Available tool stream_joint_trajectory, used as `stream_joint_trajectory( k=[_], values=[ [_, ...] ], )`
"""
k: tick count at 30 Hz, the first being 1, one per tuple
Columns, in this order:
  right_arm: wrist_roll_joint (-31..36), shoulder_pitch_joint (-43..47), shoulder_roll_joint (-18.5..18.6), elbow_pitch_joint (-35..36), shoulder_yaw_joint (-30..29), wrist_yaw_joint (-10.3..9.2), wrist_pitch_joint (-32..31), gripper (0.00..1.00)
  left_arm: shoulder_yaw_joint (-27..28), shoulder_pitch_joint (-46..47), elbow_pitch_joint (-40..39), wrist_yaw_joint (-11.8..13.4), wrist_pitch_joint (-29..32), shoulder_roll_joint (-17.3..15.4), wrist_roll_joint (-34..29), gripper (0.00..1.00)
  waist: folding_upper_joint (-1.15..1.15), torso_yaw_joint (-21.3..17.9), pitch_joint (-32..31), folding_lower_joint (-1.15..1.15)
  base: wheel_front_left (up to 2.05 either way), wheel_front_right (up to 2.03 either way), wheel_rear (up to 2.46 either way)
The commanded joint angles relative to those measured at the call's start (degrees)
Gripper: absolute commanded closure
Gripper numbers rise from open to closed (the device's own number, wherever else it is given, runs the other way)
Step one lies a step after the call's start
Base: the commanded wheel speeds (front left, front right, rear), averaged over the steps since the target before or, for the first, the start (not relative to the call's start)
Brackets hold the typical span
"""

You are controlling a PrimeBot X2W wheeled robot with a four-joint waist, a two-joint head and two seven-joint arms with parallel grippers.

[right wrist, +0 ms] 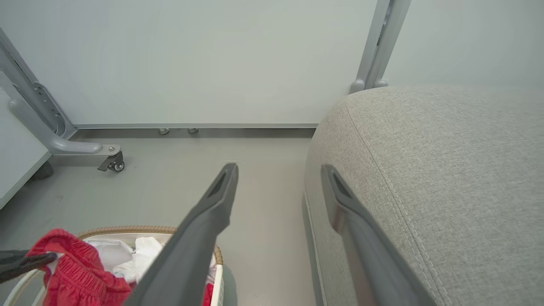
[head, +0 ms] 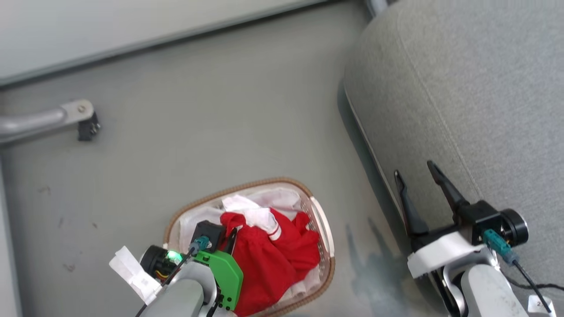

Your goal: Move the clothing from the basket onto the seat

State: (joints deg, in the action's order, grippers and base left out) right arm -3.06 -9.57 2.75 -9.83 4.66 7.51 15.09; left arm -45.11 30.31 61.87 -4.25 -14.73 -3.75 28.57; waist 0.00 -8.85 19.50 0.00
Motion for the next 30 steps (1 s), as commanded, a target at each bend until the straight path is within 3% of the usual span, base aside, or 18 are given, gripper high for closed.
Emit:
stream_joint_trajectory(
  k=[1,12,22,30],
  values=[
    [0.45,1.58,0.24,-0.32,-0.08,-0.04,0.12,0.00,-0.09,-0.68,-1.03,0.56,-0.44,-0.84,-0.40,1.00,0.00,3.04,-8.58,0.00,0.00,0.00,0.00],
    [1.46,7.18,0.24,-1.69,0.96,-0.04,0.12,0.00,0.37,-1.04,-20.71,2.77,-0.47,-8.56,-5.21,1.00,0.00,2.82,-19.19,0.00,0.00,0.00,0.00],
    [1.72,7.94,0.23,-1.99,2.29,-0.04,0.12,0.00,0.92,7.85,-35.34,1.81,7.35,-15.30,-7.05,1.00,0.00,2.54,-21.39,0.00,0.00,0.00,0.00],
    [1.54,5.64,0.22,-2.20,5.39,-0.04,0.12,0.00,2.34,16.61,-41.51,0.75,13.63,-17.29,-6.82,1.00,0.00,2.14,-21.69,0.00,0.00,0.00,0.00]
  ],
)
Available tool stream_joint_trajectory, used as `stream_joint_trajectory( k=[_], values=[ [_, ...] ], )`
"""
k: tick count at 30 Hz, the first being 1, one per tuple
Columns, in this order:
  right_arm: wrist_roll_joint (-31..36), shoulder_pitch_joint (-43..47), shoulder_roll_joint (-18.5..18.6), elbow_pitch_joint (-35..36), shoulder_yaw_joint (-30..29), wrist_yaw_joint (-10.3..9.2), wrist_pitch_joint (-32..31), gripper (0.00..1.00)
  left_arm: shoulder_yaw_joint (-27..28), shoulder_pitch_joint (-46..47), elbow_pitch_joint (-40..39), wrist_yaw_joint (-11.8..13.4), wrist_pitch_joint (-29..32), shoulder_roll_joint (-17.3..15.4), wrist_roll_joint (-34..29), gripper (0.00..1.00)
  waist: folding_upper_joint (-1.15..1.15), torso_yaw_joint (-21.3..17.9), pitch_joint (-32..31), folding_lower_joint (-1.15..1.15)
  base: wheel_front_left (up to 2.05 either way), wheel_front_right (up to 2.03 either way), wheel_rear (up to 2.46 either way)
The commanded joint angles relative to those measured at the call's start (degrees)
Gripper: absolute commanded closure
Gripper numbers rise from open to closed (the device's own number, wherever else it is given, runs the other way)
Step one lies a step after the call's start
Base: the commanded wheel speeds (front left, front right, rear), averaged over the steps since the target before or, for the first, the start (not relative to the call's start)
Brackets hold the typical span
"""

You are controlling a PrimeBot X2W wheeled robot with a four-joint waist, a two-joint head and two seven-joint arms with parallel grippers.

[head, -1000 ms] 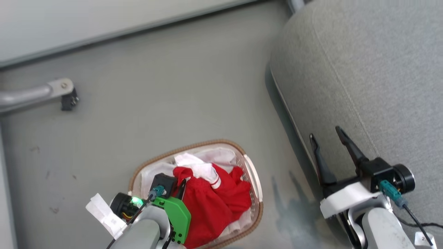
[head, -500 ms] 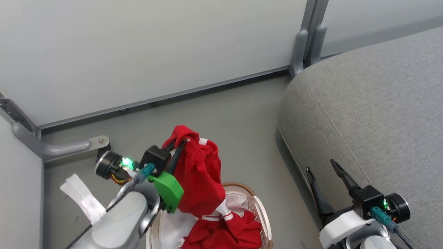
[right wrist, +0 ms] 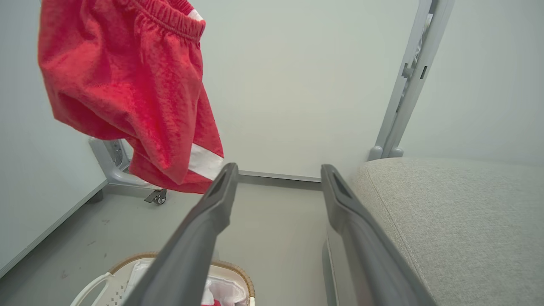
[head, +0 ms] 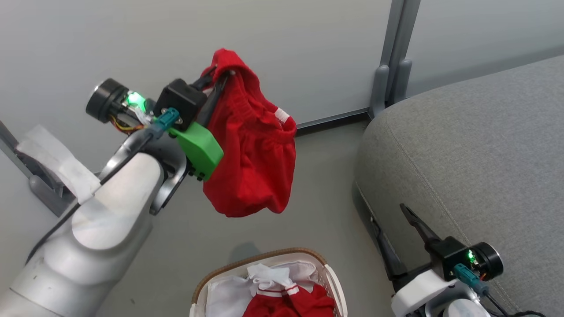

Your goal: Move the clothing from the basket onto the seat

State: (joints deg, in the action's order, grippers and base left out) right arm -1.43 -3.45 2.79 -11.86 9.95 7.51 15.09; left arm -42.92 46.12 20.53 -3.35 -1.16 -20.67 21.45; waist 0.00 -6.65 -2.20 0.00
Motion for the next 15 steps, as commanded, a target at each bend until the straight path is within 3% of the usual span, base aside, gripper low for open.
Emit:
stream_joint_trajectory(
  k=[1,15],
  values=[
    [-0.08,-0.93,0.21,-0.28,0.73,-0.04,0.12,0.00,0.34,1.81,-0.74,-0.35,0.54,-0.45,0.37,1.00,0.00,-0.13,0.01,0.00,0.00,0.00,0.00],
    [-0.92,-11.20,0.21,-6.11,10.81,-0.04,0.12,0.00,-1.70,8.76,-3.24,-2.20,1.35,2.01,0.46,1.00,0.00,1.87,-0.63,0.00,0.00,0.00,0.00]
  ],
)
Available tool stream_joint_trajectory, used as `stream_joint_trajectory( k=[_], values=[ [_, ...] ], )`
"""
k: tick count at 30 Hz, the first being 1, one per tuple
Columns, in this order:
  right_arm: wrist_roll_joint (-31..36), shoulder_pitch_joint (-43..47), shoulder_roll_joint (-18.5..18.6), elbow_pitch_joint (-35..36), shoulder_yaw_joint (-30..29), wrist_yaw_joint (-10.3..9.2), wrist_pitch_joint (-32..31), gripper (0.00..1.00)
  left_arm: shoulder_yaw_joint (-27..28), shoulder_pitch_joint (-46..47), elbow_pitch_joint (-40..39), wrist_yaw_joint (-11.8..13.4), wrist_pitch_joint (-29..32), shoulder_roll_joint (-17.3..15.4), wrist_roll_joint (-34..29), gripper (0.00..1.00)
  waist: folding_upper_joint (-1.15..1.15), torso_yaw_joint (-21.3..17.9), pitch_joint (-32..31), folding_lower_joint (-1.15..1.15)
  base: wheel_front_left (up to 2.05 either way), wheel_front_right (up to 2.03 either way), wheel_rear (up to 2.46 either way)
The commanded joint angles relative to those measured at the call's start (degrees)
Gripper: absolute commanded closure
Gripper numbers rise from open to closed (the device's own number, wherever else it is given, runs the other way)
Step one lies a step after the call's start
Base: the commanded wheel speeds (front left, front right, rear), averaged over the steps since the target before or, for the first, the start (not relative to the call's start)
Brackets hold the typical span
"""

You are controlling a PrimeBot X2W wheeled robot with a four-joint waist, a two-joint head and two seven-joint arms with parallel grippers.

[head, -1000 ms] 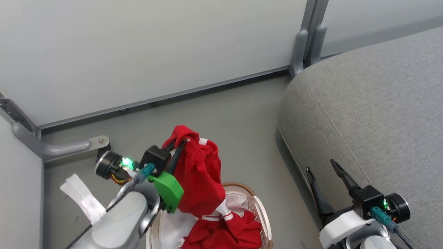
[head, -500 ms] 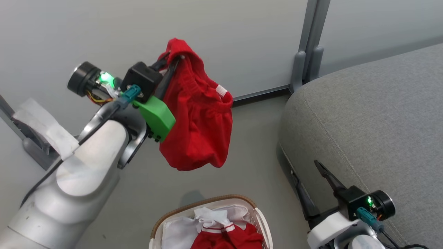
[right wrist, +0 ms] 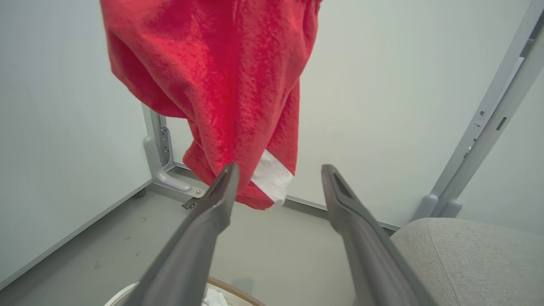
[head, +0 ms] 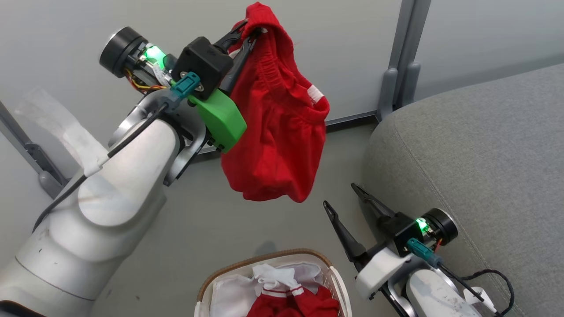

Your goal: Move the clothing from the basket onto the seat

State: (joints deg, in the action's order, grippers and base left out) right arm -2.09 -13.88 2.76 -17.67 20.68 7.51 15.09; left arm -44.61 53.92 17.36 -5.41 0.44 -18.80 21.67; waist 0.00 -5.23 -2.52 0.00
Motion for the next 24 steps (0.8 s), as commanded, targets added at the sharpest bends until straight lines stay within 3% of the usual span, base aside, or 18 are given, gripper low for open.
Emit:
stream_joint_trajectory(
  k=[1,19,20,23,24],
  values=[
    [-0.48,-1.54,0.24,-0.99,0.51,-0.04,0.12,0.00,-0.37,1.15,-0.29,-0.26,-0.34,0.43,0.29,1.00,0.00,0.64,-0.41,0.00,0.00,0.00,0.00],
    [-4.85,-13.56,0.22,-11.60,7.33,-0.04,0.12,0.00,-5.33,-2.15,-7.64,-1.15,-0.45,2.02,2.13,1.00,0.00,3.78,-1.83,0.00,0.00,0.00,0.00],
    [-5.16,-14.16,0.23,-11.81,7.86,-0.04,0.12,0.45,-5.32,-2.49,-7.69,-0.98,-0.41,1.92,2.43,1.00,0.00,3.82,-1.87,0.00,0.00,0.00,0.00],
    [-5.95,-15.32,0.22,-12.46,9.28,-0.04,0.12,0.91,-4.82,-3.77,-7.46,-0.23,-0.77,1.50,3.21,1.00,0.00,3.87,-1.90,0.00,0.00,0.00,0.00],
    [-6.11,-15.57,0.23,-12.59,9.48,-0.04,0.12,1.00,-4.59,-4.40,-7.25,0.14,-1.12,1.24,3.57,1.00,0.00,3.84,-1.86,0.00,0.00,0.00,0.00]
  ],
)
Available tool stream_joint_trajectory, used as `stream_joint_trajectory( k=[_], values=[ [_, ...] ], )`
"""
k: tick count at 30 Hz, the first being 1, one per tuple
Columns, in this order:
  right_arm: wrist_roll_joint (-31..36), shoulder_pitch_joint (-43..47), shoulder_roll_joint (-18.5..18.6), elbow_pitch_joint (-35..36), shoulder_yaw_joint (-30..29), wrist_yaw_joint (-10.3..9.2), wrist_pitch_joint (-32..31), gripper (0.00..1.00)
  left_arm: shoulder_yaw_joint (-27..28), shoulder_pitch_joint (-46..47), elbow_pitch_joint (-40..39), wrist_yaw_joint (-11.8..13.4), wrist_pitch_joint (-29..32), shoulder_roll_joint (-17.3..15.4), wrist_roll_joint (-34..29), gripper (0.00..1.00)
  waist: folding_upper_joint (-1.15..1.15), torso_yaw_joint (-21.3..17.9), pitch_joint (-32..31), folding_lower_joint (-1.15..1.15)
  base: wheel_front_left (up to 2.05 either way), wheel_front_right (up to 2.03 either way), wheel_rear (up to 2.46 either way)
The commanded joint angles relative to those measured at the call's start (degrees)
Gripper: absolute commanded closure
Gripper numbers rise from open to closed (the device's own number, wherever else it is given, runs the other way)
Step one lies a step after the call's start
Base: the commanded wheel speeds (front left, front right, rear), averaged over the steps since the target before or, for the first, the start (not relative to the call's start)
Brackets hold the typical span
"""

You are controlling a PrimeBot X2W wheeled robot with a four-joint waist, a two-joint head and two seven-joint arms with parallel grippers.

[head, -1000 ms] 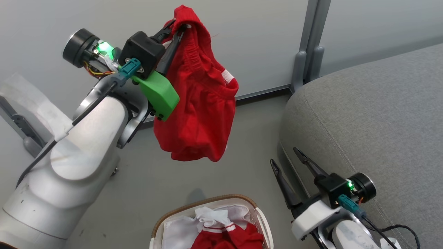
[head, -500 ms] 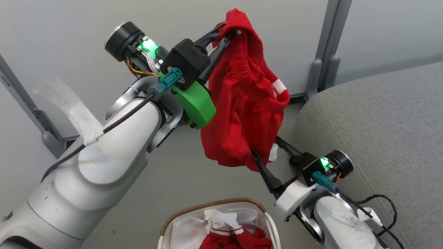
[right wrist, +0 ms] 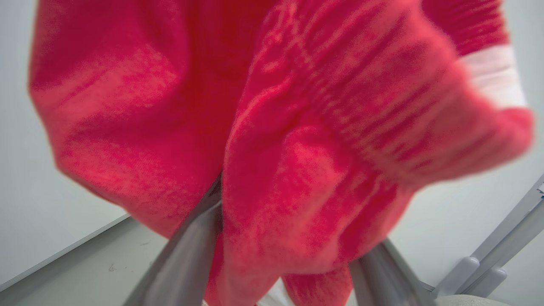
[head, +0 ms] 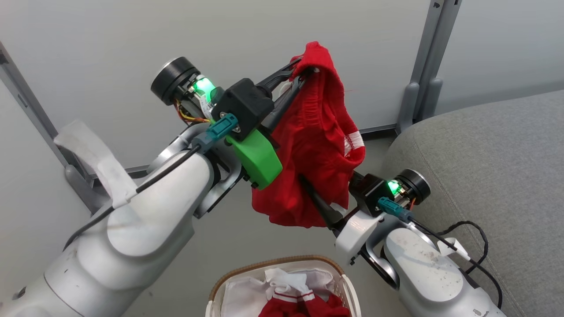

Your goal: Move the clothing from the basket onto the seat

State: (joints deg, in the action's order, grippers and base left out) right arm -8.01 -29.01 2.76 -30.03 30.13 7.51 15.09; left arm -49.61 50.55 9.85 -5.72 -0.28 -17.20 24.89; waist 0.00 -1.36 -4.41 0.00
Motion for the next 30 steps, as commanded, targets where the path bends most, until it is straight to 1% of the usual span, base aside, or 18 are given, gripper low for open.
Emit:
stream_joint_trajectory(
  k=[1,9,14,15,16,17,21,25,30],
  values=[
    [-0.41,-0.59,0.23,-0.10,0.09,-0.04,0.12,1.00,0.61,-1.87,0.58,0.78,-0.54,-0.66,0.85,1.00,0.00,-0.06,0.08,0.00,0.00,0.00,0.00],
    [0.34,1.22,0.23,1.54,-1.64,-0.04,0.12,1.00,2.92,-9.57,4.07,4.40,-3.86,-1.95,4.43,1.00,0.00,-0.61,1.07,0.00,0.00,0.00,0.00],
    [1.22,1.61,0.22,2.96,-3.49,-0.04,0.12,1.00,3.82,-14.32,6.93,5.69,-7.98,-1.35,6.00,1.00,0.00,-1.06,1.74,0.00,0.00,0.00,0.00],
    [1.32,1.54,0.19,3.46,-3.89,-0.04,0.12,1.00,3.62,-15.24,7.53,5.83,-9.37,-1.17,5.72,0.63,0.00,-1.17,1.87,0.00,0.00,0.00,0.00],
    [1.41,1.58,0.20,3.76,-4.22,-0.04,0.12,1.00,3.55,-16.19,8.03,5.94,-10.50,-0.90,5.72,0.19,0.00,-1.23,1.95,0.00,0.00,0.00,0.00],
    [1.69,1.62,0.22,4.19,-4.67,-0.04,0.12,1.00,3.61,-17.55,8.75,6.22,-11.51,-0.43,6.20,0.00,0.00,-1.29,2.05,0.00,0.00,0.00,0.00],
    [2.45,1.95,0.20,5.70,-6.56,-0.04,0.12,1.00,4.15,-21.48,11.01,6.59,-13.70,1.36,7.80,0.00,0.00,-1.41,2.34,0.00,0.00,0.00,0.00],
    [3.54,2.47,0.21,6.81,-8.84,-0.04,0.12,1.00,4.46,-25.41,12.62,7.05,-14.71,2.93,7.32,0.00,0.00,-1.55,2.51,0.00,0.00,0.00,0.00],
    [4.78,3.13,0.21,7.81,-11.00,-0.04,0.12,1.00,7.08,-30.25,12.80,7.26,-14.96,5.07,7.42,0.00,0.00,-1.58,2.83,0.00,0.00,0.00,0.00]
  ],
)
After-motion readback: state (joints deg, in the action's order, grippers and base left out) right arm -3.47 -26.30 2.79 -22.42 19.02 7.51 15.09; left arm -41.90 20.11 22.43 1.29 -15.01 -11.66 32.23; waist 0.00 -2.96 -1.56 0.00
